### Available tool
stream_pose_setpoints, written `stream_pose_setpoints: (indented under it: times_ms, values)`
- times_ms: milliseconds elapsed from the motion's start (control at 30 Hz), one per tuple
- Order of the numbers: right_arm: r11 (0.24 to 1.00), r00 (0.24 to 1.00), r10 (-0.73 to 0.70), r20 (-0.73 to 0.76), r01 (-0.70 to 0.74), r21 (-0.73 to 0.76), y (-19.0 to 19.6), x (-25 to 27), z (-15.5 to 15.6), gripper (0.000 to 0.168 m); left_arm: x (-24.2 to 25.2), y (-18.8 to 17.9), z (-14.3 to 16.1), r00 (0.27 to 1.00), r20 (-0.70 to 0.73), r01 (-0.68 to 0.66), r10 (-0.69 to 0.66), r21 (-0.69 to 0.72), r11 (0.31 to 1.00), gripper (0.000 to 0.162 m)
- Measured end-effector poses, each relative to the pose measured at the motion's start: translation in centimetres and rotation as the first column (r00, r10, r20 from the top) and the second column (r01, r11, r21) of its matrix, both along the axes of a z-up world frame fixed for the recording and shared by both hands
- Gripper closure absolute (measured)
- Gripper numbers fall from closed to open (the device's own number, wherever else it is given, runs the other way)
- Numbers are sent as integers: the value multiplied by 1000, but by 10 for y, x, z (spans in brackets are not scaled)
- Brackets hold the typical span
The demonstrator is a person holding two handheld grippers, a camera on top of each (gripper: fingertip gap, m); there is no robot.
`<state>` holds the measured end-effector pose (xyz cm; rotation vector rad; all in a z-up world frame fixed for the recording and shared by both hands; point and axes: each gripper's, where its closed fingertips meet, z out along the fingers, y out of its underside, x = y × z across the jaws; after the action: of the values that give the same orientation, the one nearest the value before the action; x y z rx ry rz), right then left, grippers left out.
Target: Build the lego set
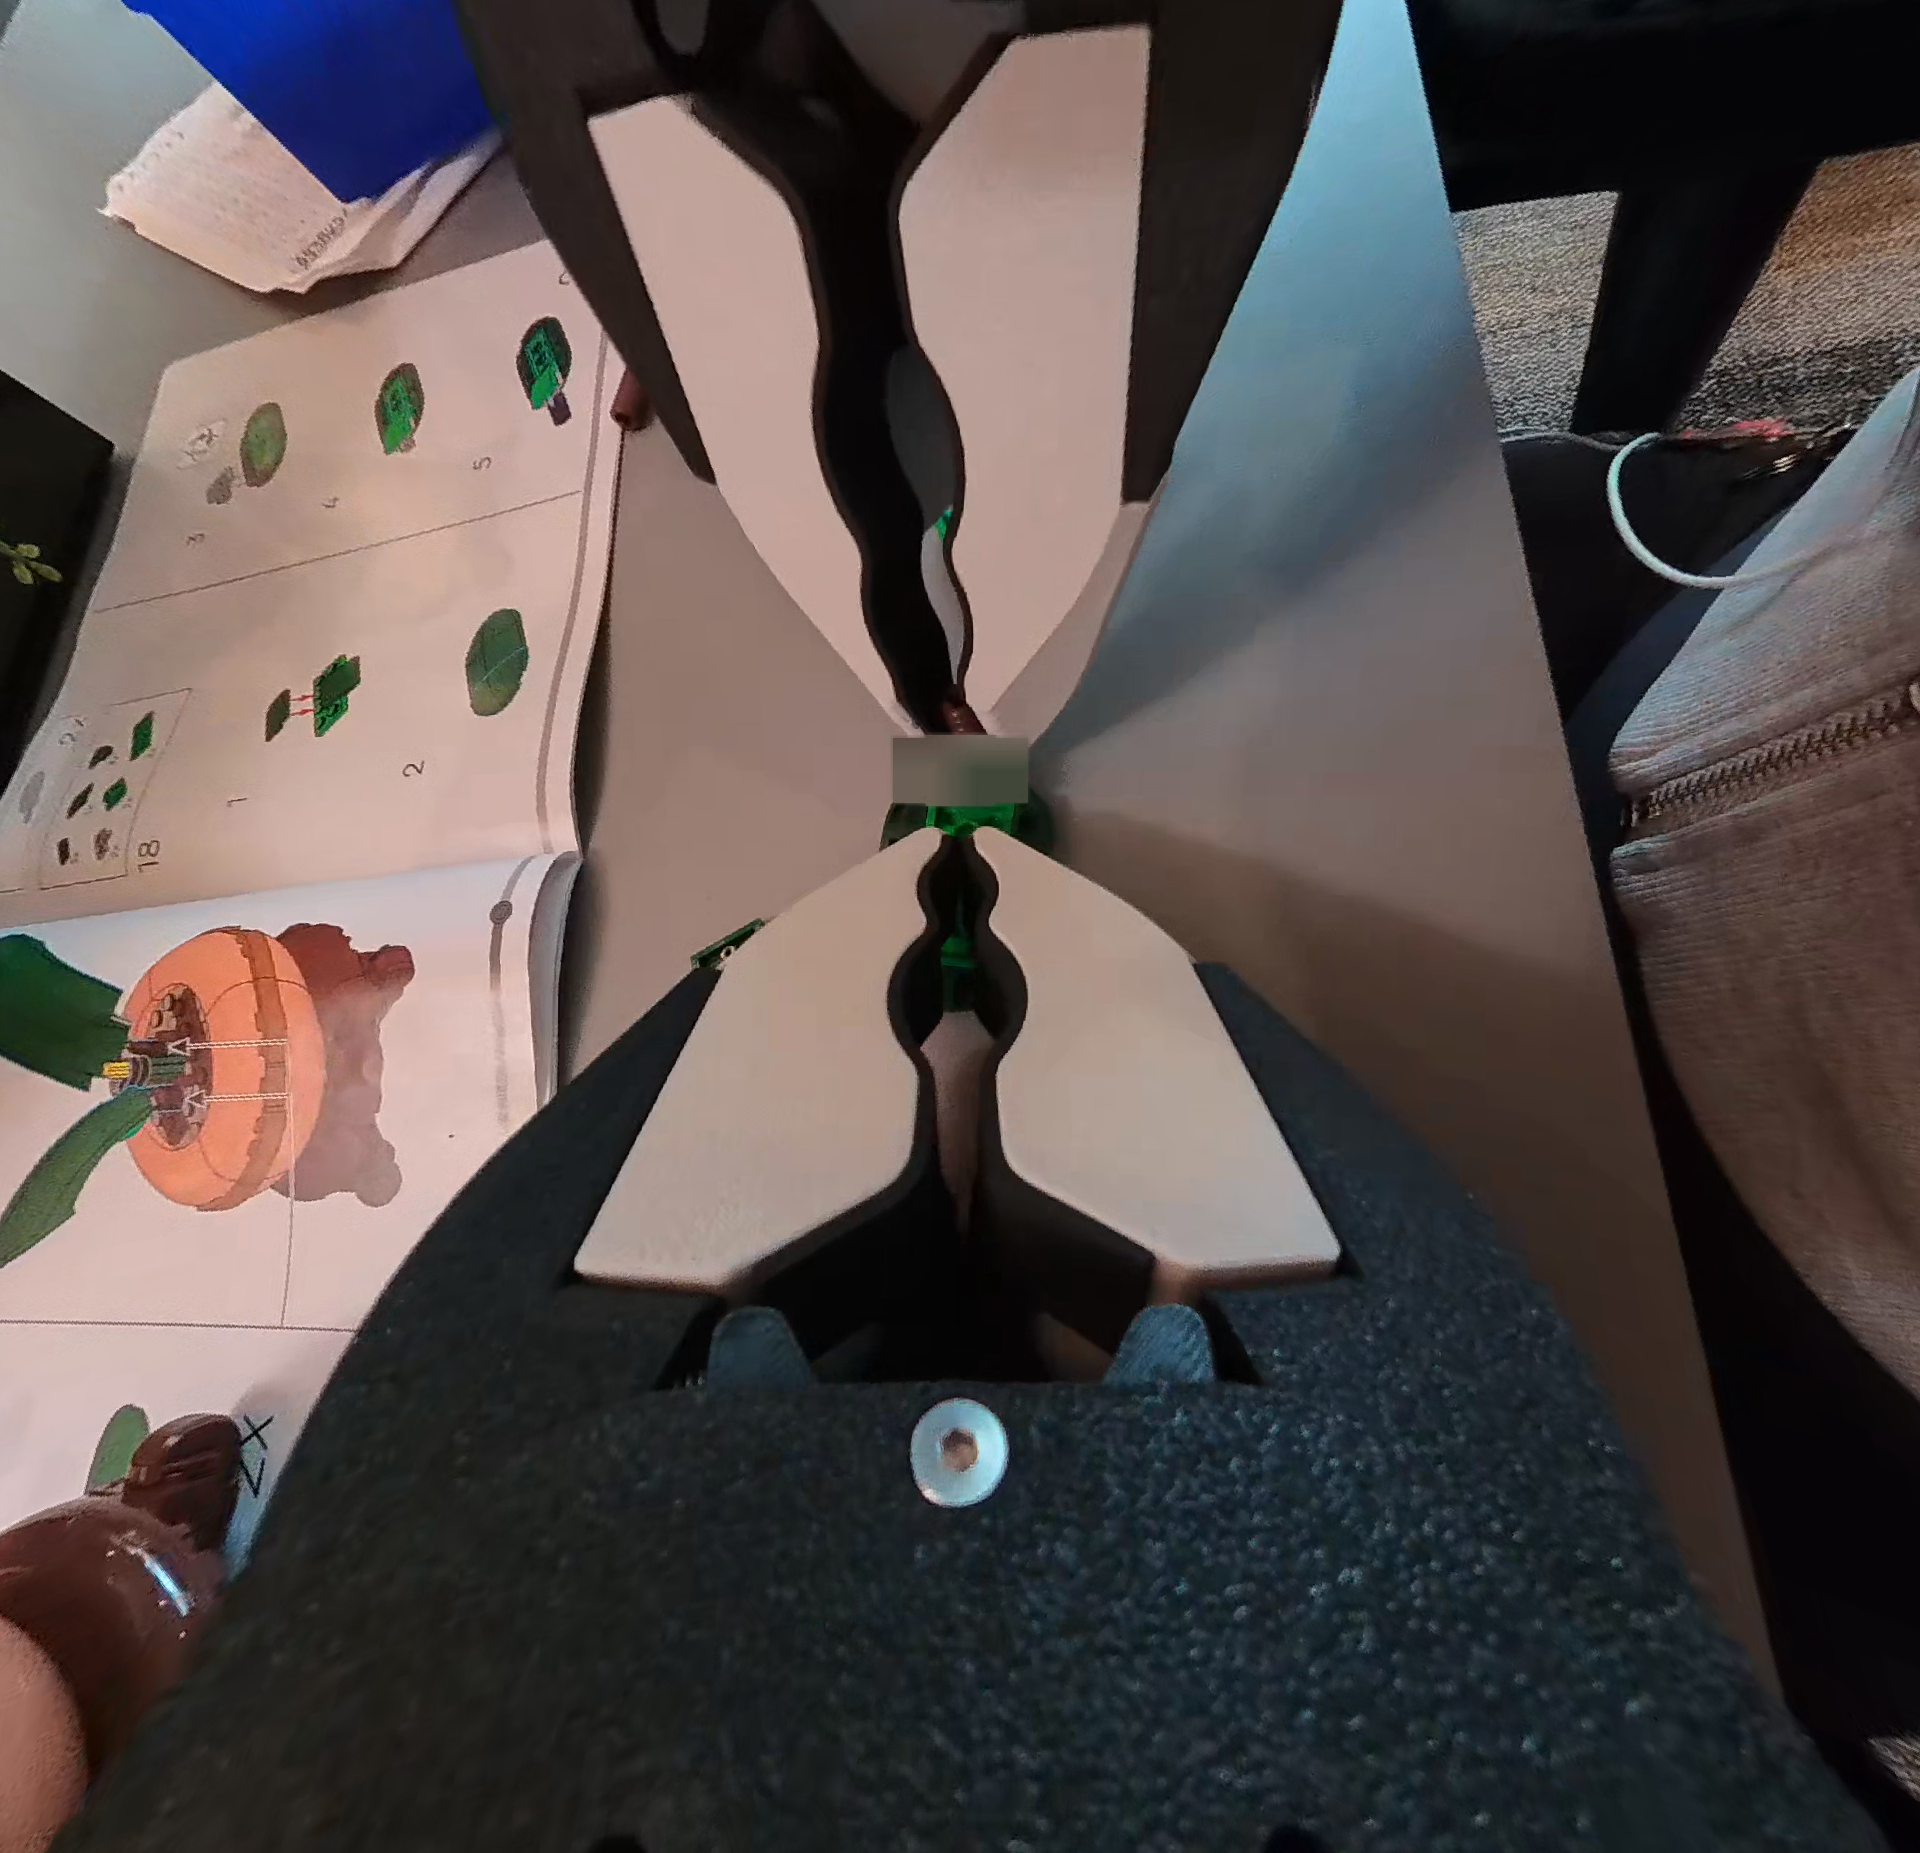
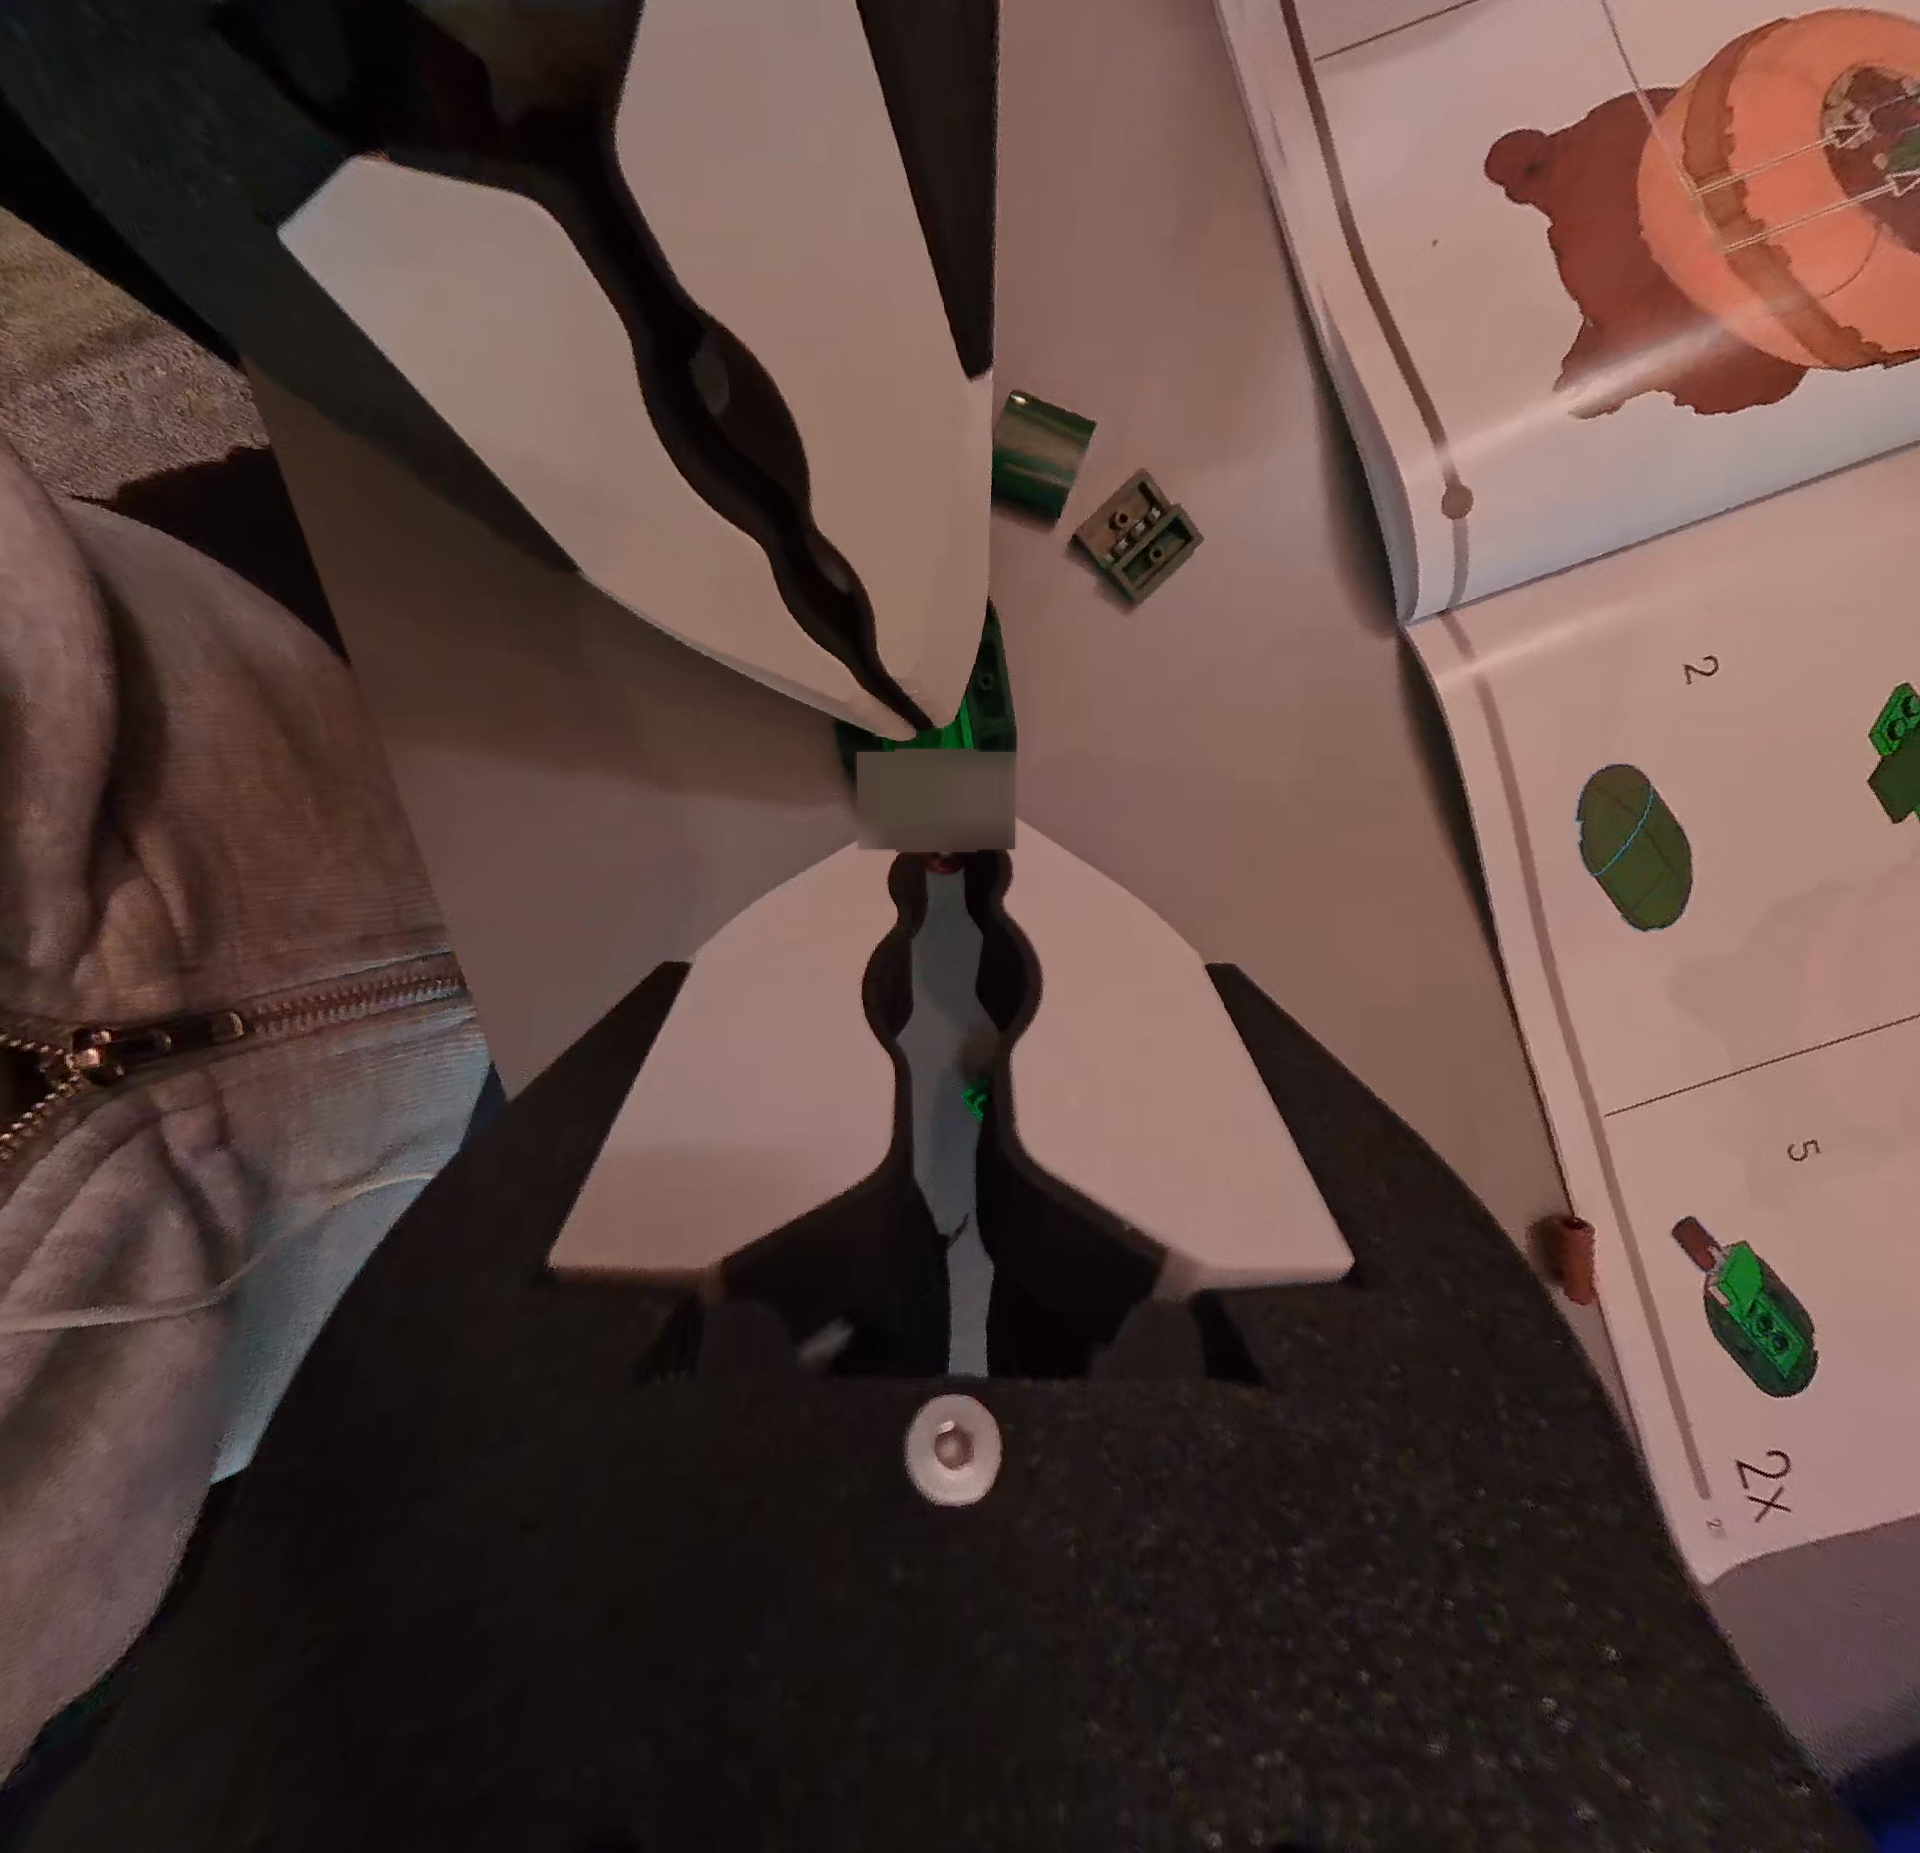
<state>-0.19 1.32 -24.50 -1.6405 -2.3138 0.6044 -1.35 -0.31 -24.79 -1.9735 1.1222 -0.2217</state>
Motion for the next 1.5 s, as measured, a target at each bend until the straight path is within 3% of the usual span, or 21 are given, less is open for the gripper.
stream_pose_setpoints:
  times_ms: [367,533,833,1333,1500]
  values:
    - [993,994,76,76,-82,82,3,1,-2,162,0,0,0,1000,18,-2,2,-10,1000,162]
    - [990,991,98,91,-107,97,4,0,-2,162,5,3,14,994,107,12,-12,3,1000,161]
    - [985,987,123,106,-134,106,4,1,-4,162,8,7,1,999,32,43,-43,-4,999,162]
    - [988,993,107,59,-112,105,5,-5,-1,162,1,10,-1,999,50,5,-3,-33,999,160]
    - [988,993,111,50,-116,107,7,-4,2,161,-1,7,12,992,126,3,-3,-1,1000,158]
